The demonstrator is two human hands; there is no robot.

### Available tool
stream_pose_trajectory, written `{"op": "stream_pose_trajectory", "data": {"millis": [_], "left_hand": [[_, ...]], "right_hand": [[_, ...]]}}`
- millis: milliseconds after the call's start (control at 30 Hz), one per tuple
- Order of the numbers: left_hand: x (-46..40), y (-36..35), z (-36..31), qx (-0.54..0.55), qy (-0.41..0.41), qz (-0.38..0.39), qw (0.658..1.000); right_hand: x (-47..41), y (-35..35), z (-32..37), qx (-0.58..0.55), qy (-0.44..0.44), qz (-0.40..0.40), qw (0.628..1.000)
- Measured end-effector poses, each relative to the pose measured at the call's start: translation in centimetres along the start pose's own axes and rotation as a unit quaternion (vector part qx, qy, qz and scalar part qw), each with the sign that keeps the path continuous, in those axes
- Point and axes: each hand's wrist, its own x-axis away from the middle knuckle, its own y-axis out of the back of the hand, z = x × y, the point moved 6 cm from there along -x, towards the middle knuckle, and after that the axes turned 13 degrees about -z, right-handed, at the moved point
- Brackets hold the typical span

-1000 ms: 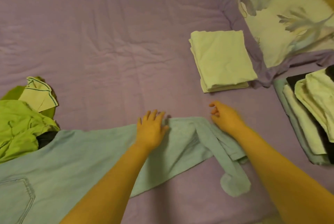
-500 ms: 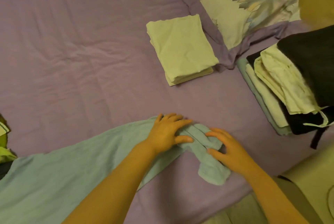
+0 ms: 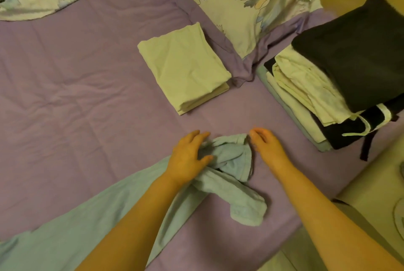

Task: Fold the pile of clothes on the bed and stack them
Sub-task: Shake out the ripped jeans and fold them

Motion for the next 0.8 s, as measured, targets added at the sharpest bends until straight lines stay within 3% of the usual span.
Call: {"op": "stream_pose_trajectory", "data": {"millis": [100,200,233,300,400,467,533,667,800], "left_hand": [[-0.2,0.7,-0.6,0.055,-0.013,-0.018,0.998],[1.8,0.5,-0.6,0.059,-0.051,0.105,0.991],[2.8,0.4,-0.3,0.017,-0.072,0.135,0.988],[4.7,0.8,0.5,-0.038,-0.091,0.121,0.988],[7.6,2.8,1.4,0.104,0.031,0.046,0.993],[10.0,4.4,1.9,0.227,0.142,0.023,0.963],[12.5,6.4,2.6,0.273,0.195,-0.026,0.942],[18.2,10.9,5.7,0.255,0.270,-0.118,0.921],[24.5,15.6,11.1,0.153,0.321,-0.160,0.921]], "right_hand": [[5.7,1.0,-1.7,-0.020,0.034,0.029,0.999],[12.2,0.0,-5.5,0.131,0.146,0.105,0.975],[13.3,-0.4,-6.4,0.163,0.176,0.088,0.967],[14.2,-0.5,-7.6,0.125,0.132,0.008,0.983],[15.1,-0.9,-5.6,-0.055,0.019,-0.013,0.998],[16.1,-1.7,-3.2,-0.101,-0.002,0.019,0.995],[17.8,-3.3,-0.5,-0.104,0.016,0.071,0.992],[21.5,-8.6,2.8,-0.048,0.087,0.132,0.986],[26.4,-17.0,3.4,0.074,0.170,0.190,0.964]]}}
